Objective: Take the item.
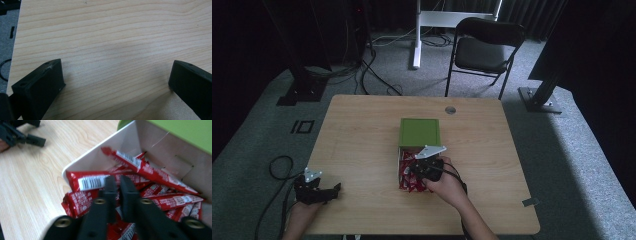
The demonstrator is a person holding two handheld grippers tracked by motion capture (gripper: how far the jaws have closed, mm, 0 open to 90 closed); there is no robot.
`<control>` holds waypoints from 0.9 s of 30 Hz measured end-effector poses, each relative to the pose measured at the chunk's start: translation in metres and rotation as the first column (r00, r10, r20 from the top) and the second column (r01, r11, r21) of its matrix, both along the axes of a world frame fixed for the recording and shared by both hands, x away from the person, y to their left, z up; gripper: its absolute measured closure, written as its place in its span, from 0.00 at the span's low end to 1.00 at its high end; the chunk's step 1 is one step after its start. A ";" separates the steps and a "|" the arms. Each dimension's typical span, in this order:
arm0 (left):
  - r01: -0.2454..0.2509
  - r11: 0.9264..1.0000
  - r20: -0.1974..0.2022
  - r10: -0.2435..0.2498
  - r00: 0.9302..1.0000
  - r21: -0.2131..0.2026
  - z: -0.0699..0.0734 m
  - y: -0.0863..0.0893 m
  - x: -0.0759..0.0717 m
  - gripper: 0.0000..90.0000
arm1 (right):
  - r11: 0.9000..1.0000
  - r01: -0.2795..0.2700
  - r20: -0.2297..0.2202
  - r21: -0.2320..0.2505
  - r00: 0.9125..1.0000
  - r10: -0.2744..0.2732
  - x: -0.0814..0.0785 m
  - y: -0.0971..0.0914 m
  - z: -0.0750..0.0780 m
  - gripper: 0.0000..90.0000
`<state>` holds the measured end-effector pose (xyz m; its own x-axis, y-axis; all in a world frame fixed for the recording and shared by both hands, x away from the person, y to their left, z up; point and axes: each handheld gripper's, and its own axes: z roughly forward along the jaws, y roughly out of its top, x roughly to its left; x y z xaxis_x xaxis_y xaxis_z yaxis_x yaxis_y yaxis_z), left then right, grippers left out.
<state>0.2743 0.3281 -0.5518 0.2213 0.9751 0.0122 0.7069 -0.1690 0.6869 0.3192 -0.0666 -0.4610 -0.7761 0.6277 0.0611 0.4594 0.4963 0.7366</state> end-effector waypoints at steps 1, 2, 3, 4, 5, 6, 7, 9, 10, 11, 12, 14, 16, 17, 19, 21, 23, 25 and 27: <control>0.000 1.000 0.000 0.000 1.000 0.000 0.000 0.000 0.000 0.01 | 1.000 0.009 0.006 0.006 1.000 -0.009 -0.001 0.000 0.000 1.00; 0.000 1.000 0.000 0.000 1.000 0.000 0.000 0.000 0.000 0.01 | 1.000 0.012 0.016 0.006 1.000 -0.012 -0.001 0.000 0.000 1.00; 0.000 1.000 0.000 0.000 1.000 0.000 0.000 0.000 0.000 0.01 | 1.000 0.012 0.035 -0.014 0.999 -0.012 -0.002 0.001 0.000 1.00; 0.000 1.000 0.000 0.000 1.000 0.000 0.000 0.000 0.000 0.01 | 1.000 0.018 0.051 -0.020 0.999 -0.017 -0.002 0.002 0.001 1.00; 0.000 1.000 0.000 0.000 1.000 0.000 0.000 0.000 0.000 0.01 | 1.000 0.011 0.055 -0.024 0.998 -0.009 -0.001 0.002 0.001 1.00; 0.000 1.000 0.000 0.000 1.000 0.000 0.000 0.000 0.000 0.01 | 0.999 0.006 0.054 -0.031 0.999 -0.005 0.000 0.003 0.001 1.00; 0.000 1.000 0.000 0.000 1.000 0.000 0.000 0.000 0.000 0.01 | 0.999 0.007 0.055 -0.034 0.998 -0.005 0.001 0.003 0.001 0.96; 0.000 1.000 0.000 0.000 1.000 0.000 0.000 0.000 0.000 0.01 | 0.999 0.011 0.062 -0.036 0.998 -0.009 0.003 0.003 0.000 0.90; 0.000 1.000 0.000 0.000 1.000 0.000 0.000 0.000 0.000 0.01 | 0.999 0.022 0.064 -0.034 0.998 -0.020 0.005 0.003 0.001 0.87; 0.000 1.000 0.000 0.000 1.000 0.000 0.000 0.000 0.000 0.01 | 0.999 0.022 0.064 -0.034 0.998 -0.020 0.005 0.003 0.001 0.87; 0.000 1.000 0.000 0.000 1.000 0.000 0.000 0.000 0.000 0.01 | 0.999 0.034 0.072 -0.033 0.997 -0.031 0.007 0.002 0.001 0.86; 0.000 1.000 0.000 0.000 1.000 0.000 0.000 0.000 0.000 0.01 | 0.998 0.046 0.097 -0.040 0.994 -0.042 0.011 0.002 0.002 0.78; 0.000 1.000 0.000 0.000 1.000 0.000 0.000 0.000 0.000 0.01 | 0.998 0.040 0.103 -0.057 0.994 -0.034 0.011 0.003 0.002 0.75; 0.001 1.000 0.000 -0.001 1.000 0.001 0.000 0.000 0.000 0.01 | 0.997 0.034 0.108 -0.065 0.994 -0.027 0.012 0.005 0.002 0.73; 0.001 1.000 0.000 -0.001 1.000 0.002 0.000 0.000 0.000 0.01 | 0.996 0.020 0.111 -0.081 0.994 -0.011 0.015 0.010 0.002 0.69; 0.002 1.000 0.000 -0.002 1.000 0.002 0.000 0.000 0.000 0.01 | 0.995 0.019 0.124 -0.100 0.992 -0.007 0.017 0.014 0.002 0.67; 0.001 1.000 0.000 -0.001 1.000 0.003 0.000 0.000 0.000 0.01 | 0.995 0.018 0.132 -0.100 0.991 -0.005 0.019 0.015 0.004 0.66; 0.003 1.000 -0.001 -0.003 1.000 0.004 0.000 0.000 0.000 0.01 | 0.994 0.010 0.136 -0.110 0.991 0.005 0.022 0.018 0.005 0.64; 0.003 1.000 -0.001 -0.003 1.000 0.004 0.000 0.000 0.000 0.01 | 0.992 0.003 0.144 -0.129 0.989 0.016 0.024 0.021 0.005 0.62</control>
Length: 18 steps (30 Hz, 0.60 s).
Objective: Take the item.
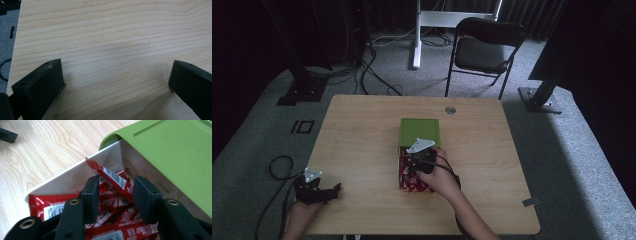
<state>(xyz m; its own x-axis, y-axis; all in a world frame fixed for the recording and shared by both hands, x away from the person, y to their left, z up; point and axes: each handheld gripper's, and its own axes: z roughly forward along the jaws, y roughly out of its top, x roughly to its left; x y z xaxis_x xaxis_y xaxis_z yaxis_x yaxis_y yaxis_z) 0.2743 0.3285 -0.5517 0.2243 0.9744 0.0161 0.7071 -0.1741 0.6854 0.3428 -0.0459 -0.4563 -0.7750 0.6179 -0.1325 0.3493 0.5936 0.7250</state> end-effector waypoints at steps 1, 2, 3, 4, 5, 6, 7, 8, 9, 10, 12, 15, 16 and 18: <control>0.000 1.000 0.000 0.000 1.000 0.000 0.000 0.000 0.000 0.01 | 1.000 0.000 0.000 0.000 1.000 0.000 0.000 0.000 0.000 0.62; 0.000 1.000 0.000 0.000 1.000 0.000 0.000 0.000 0.000 0.01 | 1.000 -0.001 0.002 -0.004 1.000 0.001 0.001 0.002 0.000 0.61; 0.000 1.000 0.000 0.000 1.000 0.000 0.000 0.000 0.000 0.01 | 1.000 -0.007 0.015 -0.014 1.000 0.007 0.003 0.004 -0.001 0.61; 0.000 1.000 0.000 0.000 1.000 0.000 0.000 0.000 0.000 0.01 | 1.000 -0.007 0.015 -0.014 1.000 0.007 0.003 0.004 -0.001 0.61; 0.000 1.000 0.000 0.000 1.000 0.000 0.000 0.000 0.000 0.01 | 1.000 -0.008 0.022 -0.025 1.000 0.009 0.004 0.006 -0.001 0.61; 0.000 1.000 0.000 0.000 1.000 0.000 0.000 0.000 0.000 0.01 | 0.999 -0.011 0.031 -0.030 0.999 0.012 0.004 0.007 -0.002 0.61; 0.000 1.000 0.000 0.000 1.000 0.000 0.000 0.000 0.000 0.01 | 0.999 -0.017 0.041 -0.034 0.999 0.019 0.005 0.007 -0.002 0.61; 0.000 1.000 0.000 0.000 1.000 0.000 0.000 0.000 0.000 0.01 | 0.999 -0.017 0.041 -0.034 0.999 0.019 0.005 0.007 -0.002 0.61; 0.000 1.000 0.000 0.000 1.000 0.000 0.000 0.000 0.000 0.01 | 0.999 -0.015 0.044 -0.046 0.999 0.017 0.005 0.009 -0.002 0.62; 0.000 1.000 0.000 0.000 1.000 0.000 0.000 0.000 0.000 0.01 | 0.998 -0.020 0.053 -0.058 0.998 0.024 0.005 0.010 -0.002 0.63; 0.000 1.000 0.000 0.000 1.000 0.000 0.000 0.000 0.000 0.01 | 0.997 -0.026 0.066 -0.077 0.997 0.031 0.004 0.011 -0.001 0.65; -0.002 1.000 0.001 0.002 1.000 -0.002 0.000 0.000 0.000 0.01 | 0.991 -0.030 0.108 -0.129 0.993 0.044 0.001 0.015 -0.003 0.70; -0.002 1.000 0.001 0.002 1.000 -0.002 0.000 0.000 0.000 0.01 | 0.990 -0.027 0.115 -0.137 0.992 0.043 0.001 0.015 -0.003 0.72; -0.002 1.000 0.001 0.002 1.000 -0.002 0.000 0.000 0.000 0.01 | 0.992 -0.029 0.105 -0.126 0.994 0.042 0.001 0.014 -0.003 0.80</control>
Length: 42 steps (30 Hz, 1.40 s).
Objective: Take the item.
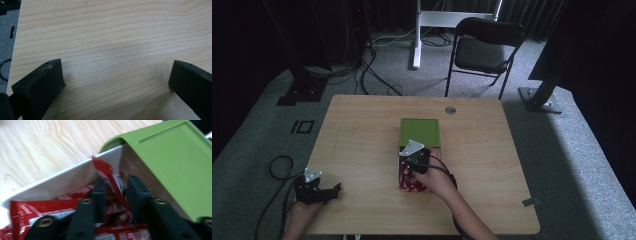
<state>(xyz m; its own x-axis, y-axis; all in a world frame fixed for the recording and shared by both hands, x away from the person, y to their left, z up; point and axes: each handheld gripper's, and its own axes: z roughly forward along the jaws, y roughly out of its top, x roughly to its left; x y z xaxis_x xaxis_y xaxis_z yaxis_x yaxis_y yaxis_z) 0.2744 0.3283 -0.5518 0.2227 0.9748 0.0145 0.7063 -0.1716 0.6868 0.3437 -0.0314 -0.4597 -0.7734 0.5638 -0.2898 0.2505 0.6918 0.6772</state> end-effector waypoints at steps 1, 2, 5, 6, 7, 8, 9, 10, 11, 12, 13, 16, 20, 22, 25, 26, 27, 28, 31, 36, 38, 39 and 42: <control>0.000 1.000 0.000 0.000 1.000 0.000 0.000 0.000 0.000 0.01 | 1.000 0.003 0.003 -0.002 1.000 -0.003 0.000 0.000 -0.001 0.82; 0.000 1.000 0.000 0.000 1.000 0.000 0.000 0.000 0.000 0.01 | 1.000 0.003 0.003 -0.002 1.000 -0.003 0.000 0.000 -0.001 0.82; 0.000 1.000 0.000 0.000 1.000 0.000 0.000 0.000 0.000 0.01 | 0.999 -0.002 0.049 -0.054 0.999 0.005 -0.005 0.004 -0.001 0.92; 0.000 1.000 0.000 0.000 1.000 0.000 0.000 0.000 0.000 0.01 | 0.998 -0.006 0.056 -0.062 0.998 0.009 -0.006 0.004 -0.001 0.92; 0.000 1.000 0.000 0.000 1.000 0.000 0.000 0.000 0.000 0.01 | 0.999 0.001 0.056 -0.049 0.998 0.002 -0.007 0.004 0.000 0.92; 0.000 1.000 0.000 0.000 1.000 0.000 0.000 0.000 0.000 0.01 | 0.999 0.001 0.056 -0.049 0.998 0.002 -0.007 0.004 0.000 0.92; 0.000 1.000 0.000 0.000 1.000 0.000 0.000 0.000 0.000 0.01 | 1.000 0.000 0.055 -0.031 0.998 0.002 -0.008 0.003 0.000 0.92; 0.000 1.000 0.000 0.000 1.000 0.000 0.000 0.000 0.000 0.01 | 1.000 0.002 0.048 0.005 0.999 -0.002 -0.009 -0.001 0.003 0.93; 0.000 1.000 0.000 0.000 1.000 0.000 0.000 0.000 0.000 0.01 | 1.000 0.001 0.042 0.025 0.999 -0.002 -0.009 -0.004 0.005 0.93; 0.000 1.000 0.000 0.000 1.000 0.000 0.000 0.000 0.000 0.01 | 0.999 0.003 0.036 0.045 0.999 -0.005 -0.010 -0.006 0.007 0.93; 0.000 1.000 0.000 0.000 1.000 0.000 0.000 0.000 0.000 0.01 | 0.998 0.007 0.031 0.069 0.999 -0.009 -0.010 -0.009 0.009 0.93; 0.000 1.000 -0.001 0.000 1.000 0.000 0.000 0.000 0.000 0.01 | 0.994 -0.009 0.024 0.105 1.000 0.006 -0.013 -0.015 0.015 0.93; 0.001 1.000 -0.002 -0.001 1.000 0.001 0.000 0.000 0.000 0.01 | 0.991 -0.019 0.018 0.134 1.000 0.017 -0.015 -0.019 0.022 0.93; 0.000 1.000 0.000 0.000 1.000 -0.001 0.000 0.000 0.000 0.01 | 0.984 -0.022 0.006 0.177 1.000 0.022 -0.018 -0.024 0.029 0.93; -0.001 1.000 -0.001 0.001 1.000 -0.002 0.000 0.000 0.000 0.01 | 0.975 -0.024 -0.010 0.222 1.000 0.027 -0.020 -0.028 0.036 0.93; -0.001 1.000 -0.002 0.001 1.000 -0.003 0.000 0.000 0.000 0.01 | 0.972 -0.024 -0.007 0.236 1.000 0.026 -0.020 -0.030 0.039 0.93; -0.001 1.000 -0.002 0.001 1.000 -0.002 0.000 0.000 0.000 0.01 | 0.968 -0.021 -0.013 0.250 1.000 0.025 -0.021 -0.032 0.042 0.94; -0.001 1.000 -0.002 0.001 1.000 -0.002 0.000 0.000 0.000 0.01 | 0.965 -0.022 -0.016 0.261 0.999 0.028 -0.022 -0.034 0.045 0.94; -0.001 1.000 -0.002 0.001 1.000 -0.002 0.000 0.000 0.000 0.01 | 0.955 -0.022 -0.015 0.297 0.999 0.028 -0.024 -0.039 0.053 0.94; 0.000 1.000 -0.002 0.000 1.000 0.000 0.000 0.000 0.000 0.01 | 0.937 -0.028 0.000 0.348 1.000 0.030 -0.026 -0.047 0.068 0.94; 0.000 1.000 -0.002 0.000 1.000 0.000 0.000 0.000 0.000 0.01 | 0.930 -0.029 0.016 0.365 1.000 0.025 -0.027 -0.051 0.076 0.94; 0.000 1.000 -0.002 0.000 1.000 0.000 0.000 0.000 0.000 0.01 | 0.927 -0.029 0.017 0.374 1.000 0.024 -0.027 -0.052 0.079 0.95; 0.000 1.000 -0.002 0.000 1.000 0.000 0.000 0.000 0.000 0.01 | 0.916 -0.023 0.032 0.400 0.999 0.011 -0.028 -0.059 0.090 0.94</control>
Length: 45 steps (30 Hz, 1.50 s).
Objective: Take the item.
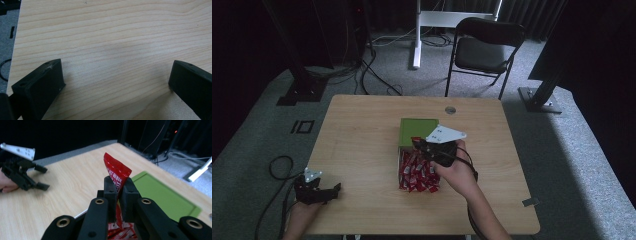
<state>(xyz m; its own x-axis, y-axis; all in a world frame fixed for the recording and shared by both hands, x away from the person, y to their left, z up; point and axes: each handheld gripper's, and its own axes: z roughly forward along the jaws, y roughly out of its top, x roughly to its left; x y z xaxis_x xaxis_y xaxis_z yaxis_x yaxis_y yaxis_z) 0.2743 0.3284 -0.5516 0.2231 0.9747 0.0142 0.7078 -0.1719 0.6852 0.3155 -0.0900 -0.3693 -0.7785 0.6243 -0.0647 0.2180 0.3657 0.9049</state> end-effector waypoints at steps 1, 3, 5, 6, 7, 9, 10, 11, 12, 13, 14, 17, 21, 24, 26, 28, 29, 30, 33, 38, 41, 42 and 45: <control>0.000 1.000 0.000 0.000 1.000 0.000 0.000 0.000 0.000 0.01 | 1.000 0.006 0.005 0.009 1.000 -0.006 0.000 -0.003 0.004 0.94; -0.001 1.000 0.000 0.001 1.000 -0.002 0.000 0.000 0.000 0.01 | 0.999 0.019 0.019 0.030 1.000 -0.020 0.000 -0.009 0.012 0.94; -0.001 1.000 0.000 0.001 1.000 -0.002 0.000 0.000 0.000 0.01 | 0.998 0.038 0.027 0.042 0.999 -0.039 0.001 -0.017 0.019 0.94; -0.001 1.000 0.000 0.001 1.000 -0.002 0.000 0.000 0.000 0.01 | 0.997 0.053 0.031 0.056 0.998 -0.055 0.002 -0.022 0.023 0.94; -0.001 1.000 0.000 0.001 1.000 -0.002 0.000 0.000 0.000 0.01 | 0.996 0.064 0.032 0.060 0.997 -0.066 0.003 -0.027 0.025 0.94; 0.000 1.000 0.000 0.000 1.000 -0.001 0.000 0.000 0.000 0.01 | 0.993 0.090 0.040 0.070 0.995 -0.093 0.004 -0.036 0.030 0.94; 0.000 1.000 0.000 0.000 1.000 -0.001 0.000 0.000 0.000 0.01 | 0.992 0.102 0.042 0.072 0.994 -0.105 0.005 -0.041 0.032 0.94; -0.001 1.000 0.000 0.001 1.000 -0.002 0.000 0.000 0.000 0.01 | 0.990 0.115 0.041 0.080 0.992 -0.119 0.006 -0.047 0.033 0.94; 0.000 1.000 0.000 0.000 1.000 -0.001 0.000 0.000 0.000 0.01 | 0.989 0.128 0.038 0.078 0.991 -0.132 0.007 -0.052 0.034 0.94; 0.000 1.000 0.000 0.000 1.000 0.000 0.000 0.000 0.000 0.01 | 0.987 0.143 0.042 0.079 0.988 -0.146 0.008 -0.057 0.034 0.94; 0.000 1.000 0.000 0.000 1.000 0.000 0.000 0.000 0.000 0.01 | 0.984 0.159 0.039 0.082 0.986 -0.162 0.009 -0.062 0.033 0.94; 0.000 1.000 0.000 0.000 1.000 0.000 0.000 0.000 0.000 0.01 | 0.978 0.190 0.020 0.087 0.981 -0.193 0.013 -0.077 0.029 0.94; 0.000 1.000 0.000 0.000 1.000 0.000 0.000 0.000 0.000 0.01 | 0.970 0.228 -0.001 0.083 0.973 -0.229 0.017 -0.089 0.019 0.94; 0.000 1.000 0.000 0.000 1.000 0.000 0.000 0.000 0.000 0.01 | 0.963 0.261 -0.034 0.074 0.965 -0.259 0.022 -0.101 0.003 0.94; 0.000 1.000 0.000 0.000 1.000 0.000 0.000 0.000 0.000 0.01 | 0.958 0.279 -0.052 0.067 0.960 -0.276 0.024 -0.105 -0.007 0.94; -0.001 1.000 0.002 0.001 1.000 0.000 0.000 0.000 0.000 0.01 | 0.953 0.295 -0.067 0.066 0.954 -0.291 0.026 -0.109 -0.015 0.94; 0.000 1.000 0.000 0.000 1.000 0.000 0.000 0.000 0.000 0.01 | 0.953 0.297 -0.077 0.063 0.953 -0.292 0.026 -0.110 -0.019 0.94; 0.000 1.000 0.000 0.000 1.000 0.000 0.000 0.000 0.000 0.01 | 0.951 0.302 -0.081 0.065 0.952 -0.297 0.027 -0.111 -0.023 0.94; -0.001 1.000 0.002 0.001 1.000 0.000 0.000 0.000 0.000 0.01 | 0.947 0.315 -0.107 0.062 0.945 -0.308 0.028 -0.113 -0.035 0.94; -0.002 1.000 0.001 0.002 1.000 -0.002 0.000 0.000 0.000 0.01 | 0.945 0.321 -0.151 0.065 0.939 -0.309 0.030 -0.114 -0.056 0.94; 0.000 1.000 0.000 0.000 1.000 0.000 0.000 0.000 0.000 0.01 | 0.945 0.323 -0.175 0.059 0.935 -0.309 0.032 -0.113 -0.066 0.94; 0.000 1.000 0.000 0.000 1.000 0.000 0.000 0.000 0.000 0.01 | 0.945 0.323 -0.182 0.057 0.934 -0.308 0.033 -0.113 -0.069 0.94; 0.000 1.000 0.000 0.000 1.000 0.000 0.000 0.000 0.000 0.01 | 0.944 0.324 -0.196 0.057 0.931 -0.308 0.034 -0.112 -0.075 0.94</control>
<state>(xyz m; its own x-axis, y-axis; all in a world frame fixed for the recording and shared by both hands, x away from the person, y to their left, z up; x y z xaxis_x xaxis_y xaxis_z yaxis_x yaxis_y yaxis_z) 0.2743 0.3283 -0.5517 0.2229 0.9747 0.0141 0.7077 -0.1717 0.6853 0.3498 -0.2016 -0.4445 -0.5334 0.8366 0.1246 0.4729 0.1728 0.8640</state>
